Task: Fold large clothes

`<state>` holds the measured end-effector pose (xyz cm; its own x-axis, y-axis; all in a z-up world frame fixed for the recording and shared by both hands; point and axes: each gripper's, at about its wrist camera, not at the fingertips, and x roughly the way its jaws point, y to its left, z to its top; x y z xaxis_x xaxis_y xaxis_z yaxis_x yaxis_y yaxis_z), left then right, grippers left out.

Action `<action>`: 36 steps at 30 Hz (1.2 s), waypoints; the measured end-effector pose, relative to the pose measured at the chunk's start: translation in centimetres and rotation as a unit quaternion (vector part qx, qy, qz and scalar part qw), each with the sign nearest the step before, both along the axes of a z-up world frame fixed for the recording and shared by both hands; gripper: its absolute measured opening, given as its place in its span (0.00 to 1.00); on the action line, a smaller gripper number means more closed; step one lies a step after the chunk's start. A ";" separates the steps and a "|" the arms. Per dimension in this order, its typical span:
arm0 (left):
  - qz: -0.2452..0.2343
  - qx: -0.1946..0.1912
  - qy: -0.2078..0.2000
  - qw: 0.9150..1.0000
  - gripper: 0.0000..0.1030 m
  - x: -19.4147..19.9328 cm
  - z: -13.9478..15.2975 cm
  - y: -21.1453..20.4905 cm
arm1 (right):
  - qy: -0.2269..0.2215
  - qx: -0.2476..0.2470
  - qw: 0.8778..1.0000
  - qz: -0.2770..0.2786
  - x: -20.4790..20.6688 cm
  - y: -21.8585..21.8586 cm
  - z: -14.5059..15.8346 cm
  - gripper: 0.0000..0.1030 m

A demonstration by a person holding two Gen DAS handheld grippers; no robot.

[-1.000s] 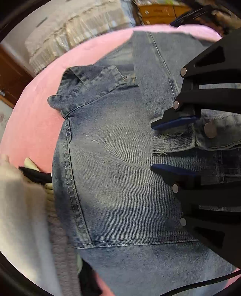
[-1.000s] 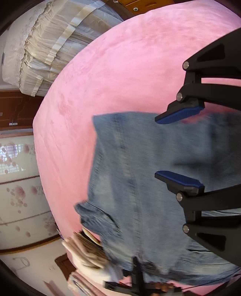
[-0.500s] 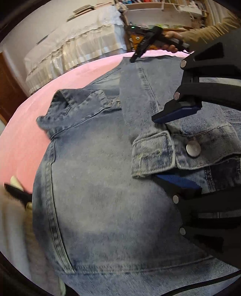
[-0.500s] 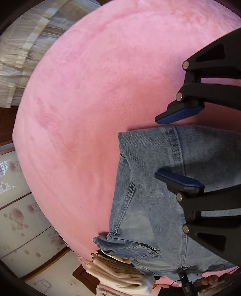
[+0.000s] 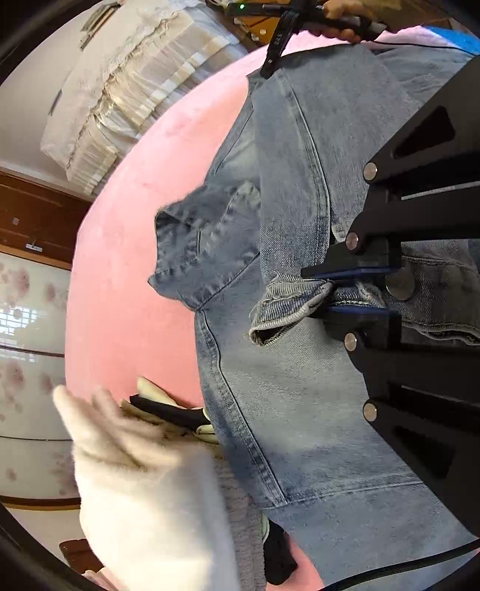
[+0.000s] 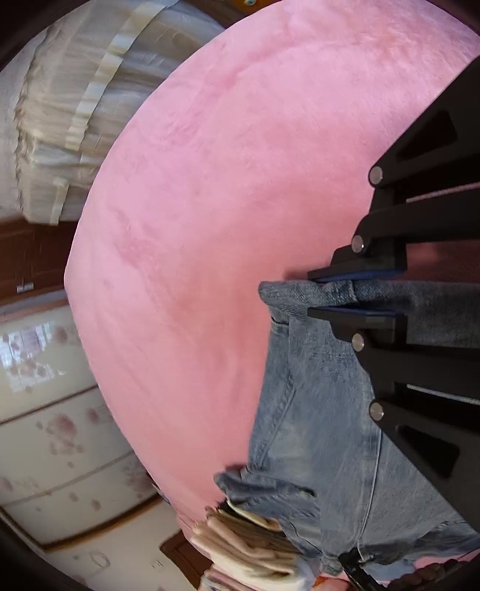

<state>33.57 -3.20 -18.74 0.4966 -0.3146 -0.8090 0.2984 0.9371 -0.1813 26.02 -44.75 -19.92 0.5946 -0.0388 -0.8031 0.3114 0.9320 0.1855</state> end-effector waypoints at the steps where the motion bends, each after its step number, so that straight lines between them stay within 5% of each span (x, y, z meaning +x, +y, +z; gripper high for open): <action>1: 0.005 0.003 0.017 1.000 0.10 0.5 -1.0 0.0 | 0.013 -0.005 1.000 -0.003 0.4 0.0 -0.7 0.12; 5: 0.036 0.001 0.068 0.997 0.21 1.5 -4.0 0.6 | 0.039 -0.042 0.998 -0.013 0.6 0.6 -0.9 0.22; 8: 0.060 0.017 0.066 0.996 0.41 1.1 -2.9 0.7 | 0.035 -0.113 0.993 -0.029 -0.6 2.2 2.0 0.33; 10: 0.080 0.049 0.031 0.995 0.43 -0.1 -0.9 0.8 | 0.011 -0.143 0.990 -0.012 -1.9 4.4 4.1 0.35; 12: 0.099 0.060 -0.005 0.993 0.43 -1.9 1.1 0.6 | -0.013 -0.137 0.990 0.021 -3.6 6.9 5.3 0.35; 15: 0.082 0.010 -0.041 0.996 0.43 -5.2 3.1 -0.5 | -0.024 -0.090 0.992 0.087 -6.1 11.3 5.2 0.35; 18: 0.072 0.007 -0.031 0.997 0.43 -6.8 1.8 -2.0 | -0.005 -0.079 0.989 0.128 -7.8 14.9 2.8 0.34; 24: 0.126 0.057 0.030 0.990 0.40 -5.5 -3.6 -0.4 | 0.046 -0.156 0.985 0.057 -11.0 12.0 -1.2 0.34; 28: 0.106 0.058 0.016 0.993 0.40 -6.3 -3.6 -0.2 | 0.040 -0.113 0.992 0.036 -13.0 8.0 -1.4 0.25; 32: 0.102 0.072 0.017 0.992 0.44 -7.0 -2.9 -1.3 | 0.059 -0.145 0.987 0.037 -12.4 9.8 -0.8 0.27; 36: 0.092 0.047 0.004 0.995 0.49 -9.3 0.2 -2.2 | 0.075 -0.073 0.994 0.032 -12.3 11.5 1.1 0.28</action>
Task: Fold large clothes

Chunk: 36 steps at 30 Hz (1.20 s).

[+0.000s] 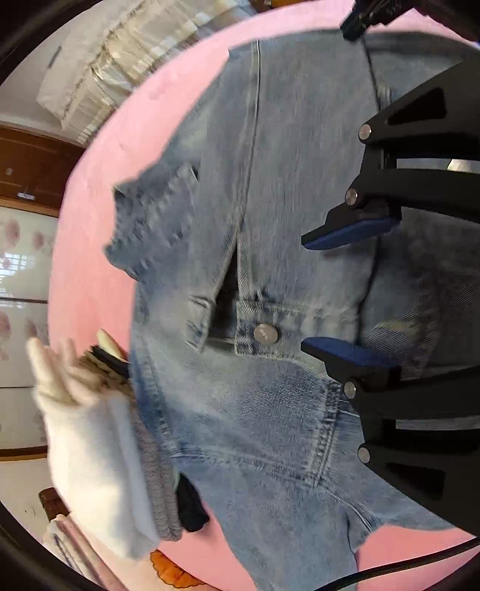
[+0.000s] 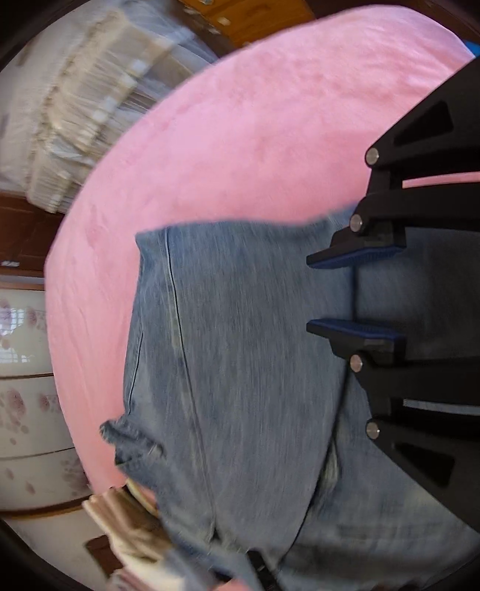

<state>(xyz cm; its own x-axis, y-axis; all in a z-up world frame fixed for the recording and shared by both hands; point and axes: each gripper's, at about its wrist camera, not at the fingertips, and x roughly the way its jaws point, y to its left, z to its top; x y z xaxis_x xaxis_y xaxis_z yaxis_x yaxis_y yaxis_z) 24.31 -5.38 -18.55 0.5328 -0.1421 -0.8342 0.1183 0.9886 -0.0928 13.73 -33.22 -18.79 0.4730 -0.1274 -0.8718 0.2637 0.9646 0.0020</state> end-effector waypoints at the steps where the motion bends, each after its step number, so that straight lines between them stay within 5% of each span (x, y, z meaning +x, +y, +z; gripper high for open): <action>1: -0.004 -0.002 -0.006 1.000 0.51 -0.7 1.0 -0.1 | 0.001 0.013 1.000 -0.001 -0.5 0.4 0.7 0.28; 5: -0.004 -0.013 -0.045 0.999 0.81 -5.0 5.7 -0.2 | -0.009 0.029 1.000 0.004 -2.4 3.1 3.7 0.44; 7: -0.003 -0.025 -0.061 0.998 0.87 -7.0 7.9 0.1 | -0.028 0.023 0.999 0.011 -3.9 5.0 5.8 0.57; 9: 0.002 -0.035 -0.068 0.997 0.94 -9.3 9.8 1.0 | -0.053 0.017 0.998 0.025 -5.1 6.8 7.5 0.57; 13: 0.031 -0.039 -0.089 0.995 0.95 -13.6 12.6 3.9 | -0.063 0.007 0.997 0.032 -7.1 9.9 9.7 0.57; 18: 0.063 -0.062 -0.101 0.991 0.95 -16.6 14.1 9.6 | -0.130 -0.009 0.990 0.060 -9.8 15.1 13.0 0.57; 24: 0.137 -0.060 -0.111 0.983 0.95 -17.3 14.7 18.0 | -0.116 0.036 0.982 0.146 -8.7 21.2 14.6 0.57; 31: 0.218 -0.067 -0.110 0.967 0.95 -15.6 12.9 26.8 | -0.125 0.061 0.975 0.176 -4.5 28.1 14.3 0.68; 36: 0.311 -0.139 -0.059 0.938 0.95 -13.2 6.5 34.2 | -0.094 0.060 0.977 0.179 -0.5 31.9 11.5 0.68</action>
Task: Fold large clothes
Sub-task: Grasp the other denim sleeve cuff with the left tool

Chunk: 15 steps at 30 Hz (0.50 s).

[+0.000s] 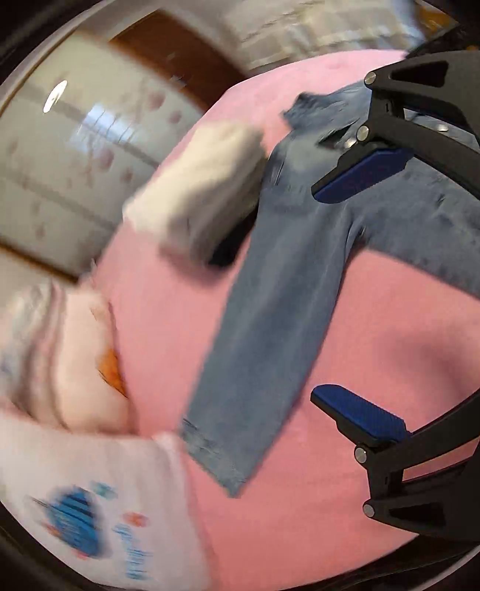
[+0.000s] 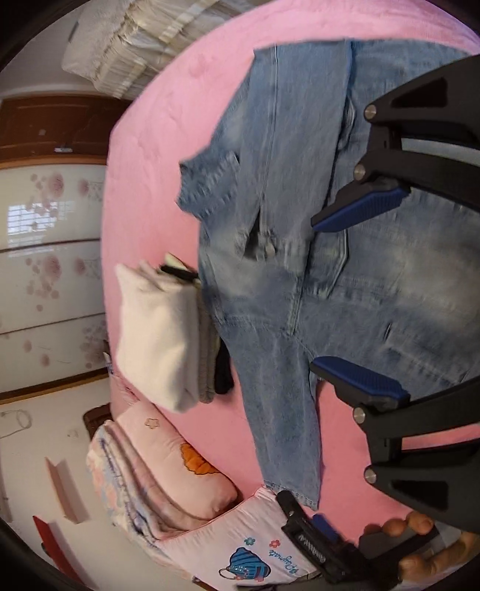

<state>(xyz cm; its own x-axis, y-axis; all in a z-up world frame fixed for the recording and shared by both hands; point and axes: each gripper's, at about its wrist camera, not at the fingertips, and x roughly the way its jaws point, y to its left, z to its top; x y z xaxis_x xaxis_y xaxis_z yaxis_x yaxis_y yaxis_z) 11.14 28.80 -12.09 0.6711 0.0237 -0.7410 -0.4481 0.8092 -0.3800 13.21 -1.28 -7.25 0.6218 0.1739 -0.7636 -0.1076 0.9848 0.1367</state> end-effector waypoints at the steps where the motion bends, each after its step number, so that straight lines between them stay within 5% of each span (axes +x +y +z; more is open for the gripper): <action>1: 0.017 -0.022 0.009 1.000 0.95 0.3 -1.7 1.2 | 0.006 0.000 1.000 0.004 0.4 0.6 -0.6 0.68; 4: 0.069 -0.075 0.038 0.994 0.95 0.8 -6.5 3.9 | 0.025 -0.014 0.999 0.018 1.5 2.3 -2.5 0.68; 8: 0.143 -0.146 0.071 0.976 0.91 0.9 -12.9 7.1 | 0.049 -0.023 0.998 0.039 2.5 3.8 -5.2 0.68; 15: 0.201 -0.078 0.033 0.976 0.91 3.8 -14.0 8.7 | 0.068 -0.024 0.996 0.051 3.7 4.9 -8.0 0.68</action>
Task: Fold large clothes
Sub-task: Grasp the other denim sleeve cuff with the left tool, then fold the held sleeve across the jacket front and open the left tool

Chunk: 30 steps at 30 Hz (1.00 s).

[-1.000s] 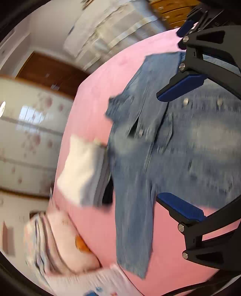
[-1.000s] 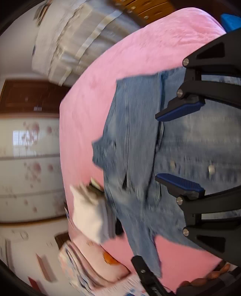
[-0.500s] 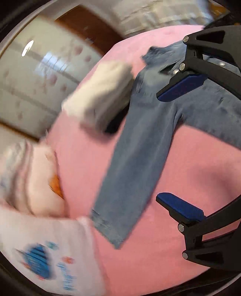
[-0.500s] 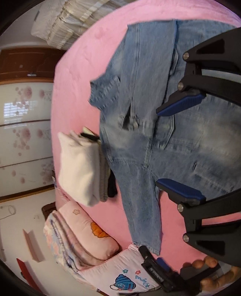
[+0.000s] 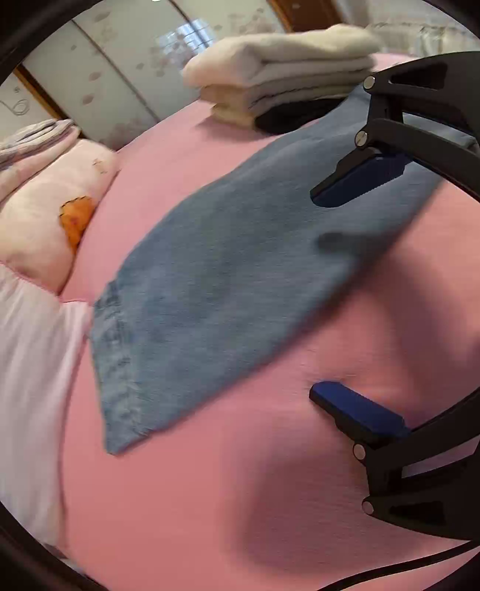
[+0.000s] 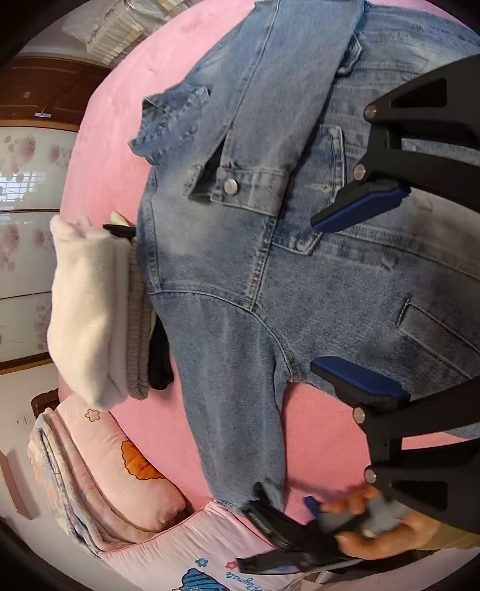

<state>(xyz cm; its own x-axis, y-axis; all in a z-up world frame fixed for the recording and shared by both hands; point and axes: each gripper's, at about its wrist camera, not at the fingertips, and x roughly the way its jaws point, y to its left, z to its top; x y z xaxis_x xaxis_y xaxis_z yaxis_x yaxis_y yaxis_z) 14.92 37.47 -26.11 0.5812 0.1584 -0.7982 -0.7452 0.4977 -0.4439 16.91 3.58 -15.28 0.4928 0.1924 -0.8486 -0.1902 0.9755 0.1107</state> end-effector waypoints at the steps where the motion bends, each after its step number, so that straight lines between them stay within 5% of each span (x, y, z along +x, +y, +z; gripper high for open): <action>1: 0.010 0.005 0.000 1.000 0.91 0.6 -0.2 0.4 | 0.002 0.000 1.000 0.002 0.1 0.1 -0.2 0.68; 2: 0.021 0.010 -0.001 1.000 0.85 1.0 -0.2 0.8 | 0.002 0.000 1.000 0.005 0.1 0.1 -0.5 0.68; 5: 0.033 0.020 0.006 0.999 0.16 2.4 -0.1 1.8 | 0.002 -0.005 1.000 0.009 0.0 -0.1 -0.9 0.68; 8: 0.041 0.004 -0.025 0.999 0.09 2.5 1.4 2.8 | 0.003 0.000 1.000 0.008 -0.2 -0.9 -1.1 0.68; 12: 0.016 0.112 -0.065 0.992 0.08 1.8 7.7 -1.3 | 0.001 0.011 1.000 -0.009 -0.4 -2.9 -0.8 0.68; 16: -0.087 0.183 -0.132 0.970 0.08 2.0 14.4 -10.0 | -0.010 0.021 0.999 -0.036 -0.8 -6.1 0.2 0.68; 20: -0.236 0.242 -0.175 0.925 0.08 2.9 18.7 -22.5 | -0.026 0.036 0.995 -0.085 -1.7 -11.3 1.4 0.68; 23: -0.342 0.257 -0.175 0.887 0.08 3.5 18.3 -31.3 | -0.037 0.042 0.991 -0.124 -2.6 -15.6 2.1 0.68; 26: -0.431 0.255 -0.134 0.855 0.09 4.7 15.6 -38.3 | -0.043 0.036 0.984 -0.168 -3.7 -20.4 2.3 0.68; 29: -0.526 0.225 -0.039 0.819 0.14 6.3 9.8 -44.9 | -0.035 0.019 0.977 -0.211 -4.9 -25.0 1.5 0.68; 30: -0.550 0.220 -0.004 0.806 0.22 6.6 7.9 -46.4 | -0.029 0.018 0.975 -0.221 -5.2 -26.2 1.1 0.68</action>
<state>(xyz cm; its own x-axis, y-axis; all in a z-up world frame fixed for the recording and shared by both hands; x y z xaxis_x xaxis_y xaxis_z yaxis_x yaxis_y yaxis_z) 21.47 -8.91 -18.21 0.5678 -0.1893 -0.8011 0.2551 0.9658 -0.0474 11.67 -22.61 -14.15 0.5806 -0.0206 -0.8139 0.2412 0.9592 0.1478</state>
